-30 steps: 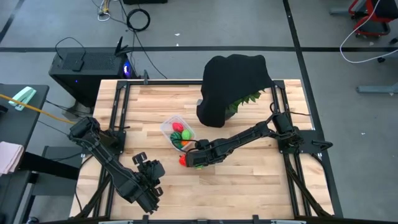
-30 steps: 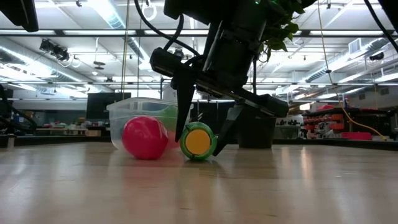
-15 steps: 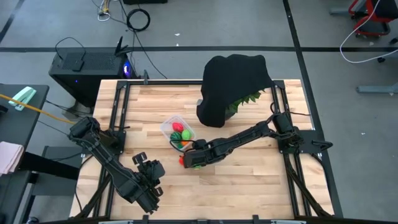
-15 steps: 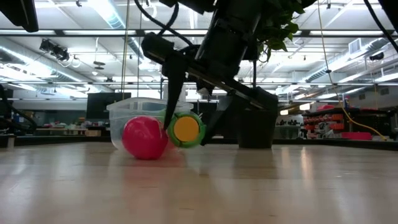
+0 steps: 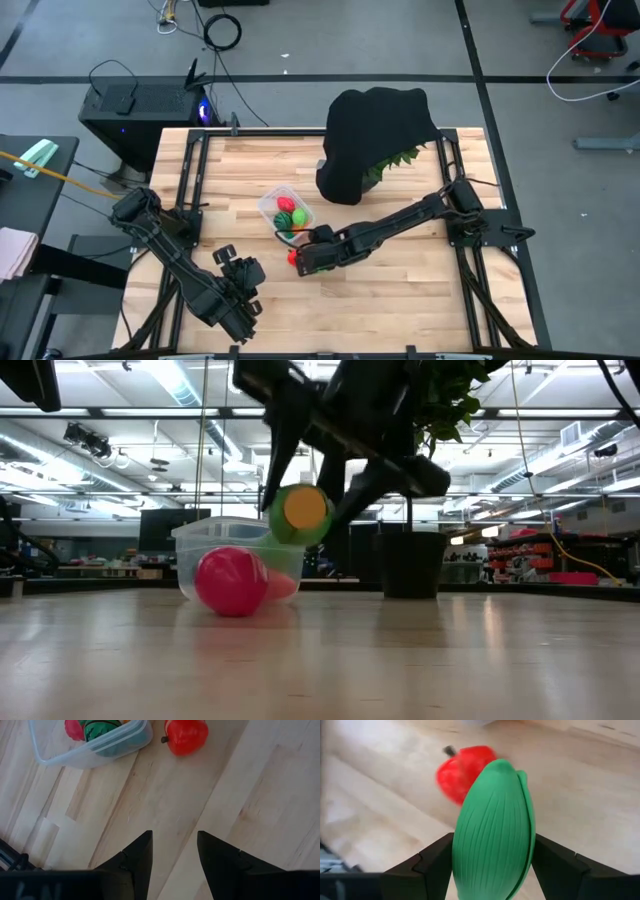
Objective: Pick and placing Produce into tupperware
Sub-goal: Put the green corn into the transparent bin
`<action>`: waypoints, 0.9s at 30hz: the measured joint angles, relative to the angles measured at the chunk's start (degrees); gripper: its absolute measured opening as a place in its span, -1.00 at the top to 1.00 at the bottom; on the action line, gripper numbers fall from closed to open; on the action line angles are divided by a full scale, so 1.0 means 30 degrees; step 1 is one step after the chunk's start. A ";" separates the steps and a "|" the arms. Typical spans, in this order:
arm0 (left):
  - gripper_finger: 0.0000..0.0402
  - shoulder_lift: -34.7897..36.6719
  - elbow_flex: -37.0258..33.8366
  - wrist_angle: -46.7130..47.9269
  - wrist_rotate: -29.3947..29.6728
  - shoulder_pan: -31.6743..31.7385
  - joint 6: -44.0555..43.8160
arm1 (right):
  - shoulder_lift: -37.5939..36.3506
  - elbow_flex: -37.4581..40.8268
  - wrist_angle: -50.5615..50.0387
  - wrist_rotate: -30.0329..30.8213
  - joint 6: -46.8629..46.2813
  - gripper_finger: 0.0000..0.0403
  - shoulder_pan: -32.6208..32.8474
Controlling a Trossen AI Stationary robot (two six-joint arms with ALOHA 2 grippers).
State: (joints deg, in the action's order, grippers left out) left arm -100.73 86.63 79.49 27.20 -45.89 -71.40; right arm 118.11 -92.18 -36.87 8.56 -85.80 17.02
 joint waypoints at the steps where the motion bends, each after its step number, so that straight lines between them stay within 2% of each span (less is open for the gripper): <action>1: 0.19 0.0000 -0.0006 -0.0002 0.0007 -0.0001 0.0006 | -0.0105 0.0007 0.0140 0.0269 0.0106 -0.25 0.0083; 10: 0.19 0.0000 0.0000 -0.0001 -0.0015 -0.0001 0.0007 | -0.0679 0.0007 0.3586 0.2648 0.1665 -0.25 0.0269; 16: 0.19 0.0000 0.0000 0.0029 -0.0173 -0.0001 0.0000 | -0.0679 0.0007 0.4994 0.3119 0.3566 -0.25 -0.0057; 23: 0.19 0.0006 0.0000 0.0025 -0.0503 -0.0001 -0.0001 | -0.0679 0.0007 0.6668 0.3957 0.6732 -0.25 -0.0672; 27: 0.19 0.0005 0.0000 0.0015 -0.0512 0.0007 -0.0033 | -0.0679 0.0007 0.8177 0.4534 1.0354 -0.25 -0.1100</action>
State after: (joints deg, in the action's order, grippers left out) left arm -100.71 86.63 79.54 25.67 -45.87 -71.49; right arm 116.07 -92.16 -12.34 22.16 -54.73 13.72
